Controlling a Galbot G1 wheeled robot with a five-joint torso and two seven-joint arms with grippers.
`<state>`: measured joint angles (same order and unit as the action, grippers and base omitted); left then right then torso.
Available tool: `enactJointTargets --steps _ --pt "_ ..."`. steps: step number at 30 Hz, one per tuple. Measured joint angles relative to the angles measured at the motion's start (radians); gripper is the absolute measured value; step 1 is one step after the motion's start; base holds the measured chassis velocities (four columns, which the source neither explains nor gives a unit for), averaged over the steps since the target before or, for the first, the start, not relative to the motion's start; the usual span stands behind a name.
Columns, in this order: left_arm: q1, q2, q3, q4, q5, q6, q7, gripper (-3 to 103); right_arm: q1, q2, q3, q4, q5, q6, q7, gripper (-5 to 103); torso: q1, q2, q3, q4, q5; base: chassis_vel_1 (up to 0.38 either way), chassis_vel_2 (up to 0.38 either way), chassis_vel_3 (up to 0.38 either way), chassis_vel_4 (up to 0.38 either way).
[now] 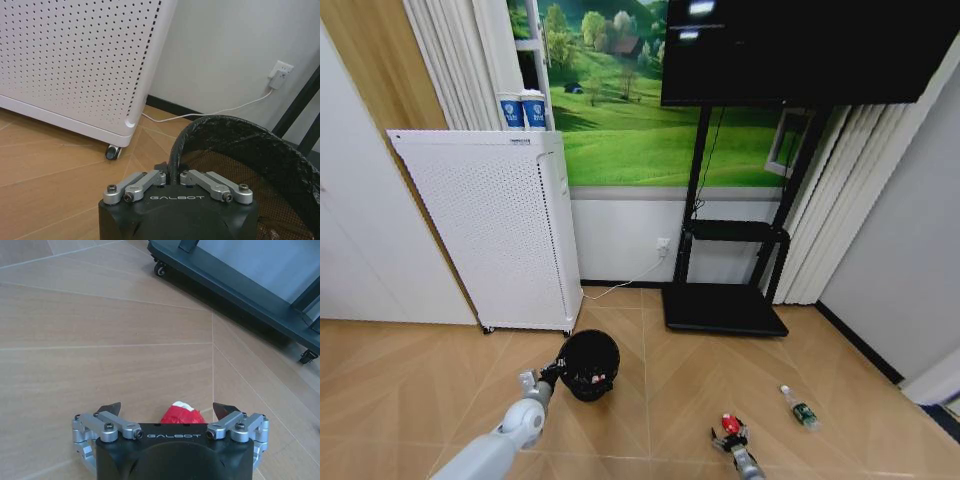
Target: Pick up the trash bin and place the garbage on the floor into it.
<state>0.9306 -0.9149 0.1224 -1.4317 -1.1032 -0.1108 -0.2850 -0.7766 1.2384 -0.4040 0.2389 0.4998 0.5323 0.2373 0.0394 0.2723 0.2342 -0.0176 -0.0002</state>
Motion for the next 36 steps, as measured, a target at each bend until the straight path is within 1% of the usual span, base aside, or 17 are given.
enactJointTargets --steps 4,11,18,28,36 --pt "-0.003 -0.001 0.001 0.006 -0.002 -0.001 0.003 7 0.015 0.009 -0.001 -0.008 0.013 -0.017 -0.002 100 0.000 0.000 0.000 0.0004 0.0001 0.000 0.000 0.000 0.000" --pt "-0.015 -0.006 0.011 0.012 -0.007 -0.003 0.006 7 0.028 0.022 0.004 -0.021 0.025 -0.036 0.001 100 0.000 0.000 0.000 0.0001 0.0001 0.000 0.000 0.000 0.000" --pt "-0.016 -0.006 0.013 0.009 -0.008 -0.004 0.007 7 0.023 0.017 0.023 -0.014 0.040 -0.047 0.016 100 0.000 0.000 0.000 0.0003 0.0003 0.000 0.000 0.000 0.000" --pt "-0.015 -0.008 0.016 -0.004 -0.008 -0.005 0.006 7 0.009 0.010 0.054 -0.034 0.033 -0.057 0.017 100 0.000 0.000 0.000 0.0000 0.0003 0.000 0.000 0.000 0.000" --pt "-0.007 -0.011 0.015 -0.010 -0.006 -0.006 0.003 7 0.002 0.023 0.065 -0.028 0.018 -0.072 0.046 100 0.000 0.000 0.000 0.0001 0.0001 0.000 0.000 0.000 0.000"
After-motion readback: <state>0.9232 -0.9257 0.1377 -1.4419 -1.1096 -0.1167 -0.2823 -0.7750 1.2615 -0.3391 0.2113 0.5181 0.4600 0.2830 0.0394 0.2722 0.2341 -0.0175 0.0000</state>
